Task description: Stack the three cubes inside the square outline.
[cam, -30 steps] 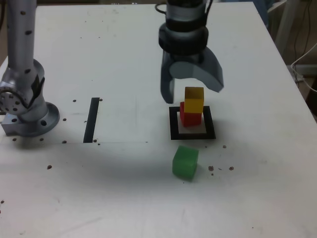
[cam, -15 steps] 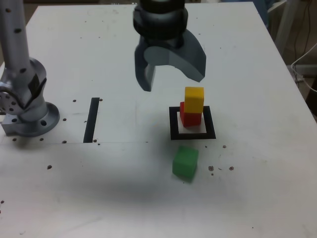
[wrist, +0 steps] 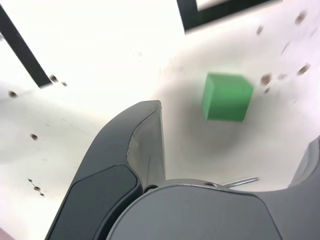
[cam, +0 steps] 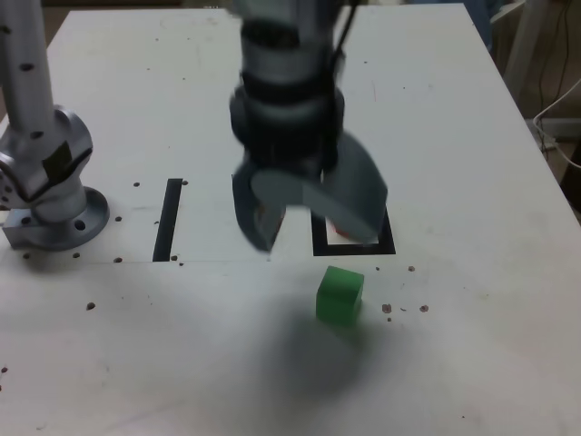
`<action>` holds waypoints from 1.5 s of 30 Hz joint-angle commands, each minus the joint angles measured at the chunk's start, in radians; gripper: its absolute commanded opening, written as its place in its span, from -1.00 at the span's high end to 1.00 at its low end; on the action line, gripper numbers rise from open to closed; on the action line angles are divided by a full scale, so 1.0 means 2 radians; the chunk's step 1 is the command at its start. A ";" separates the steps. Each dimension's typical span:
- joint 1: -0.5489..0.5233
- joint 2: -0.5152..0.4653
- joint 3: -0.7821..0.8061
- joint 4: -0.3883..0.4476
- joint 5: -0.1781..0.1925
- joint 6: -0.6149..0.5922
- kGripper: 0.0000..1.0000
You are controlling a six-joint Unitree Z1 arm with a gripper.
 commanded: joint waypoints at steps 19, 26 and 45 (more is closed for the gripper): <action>-0.011 0.090 0.001 -0.048 0.014 -0.014 -0.80; -0.010 0.106 0.002 -0.068 0.014 -0.014 -0.68; -0.007 0.111 0.000 -0.071 0.039 -0.019 0.22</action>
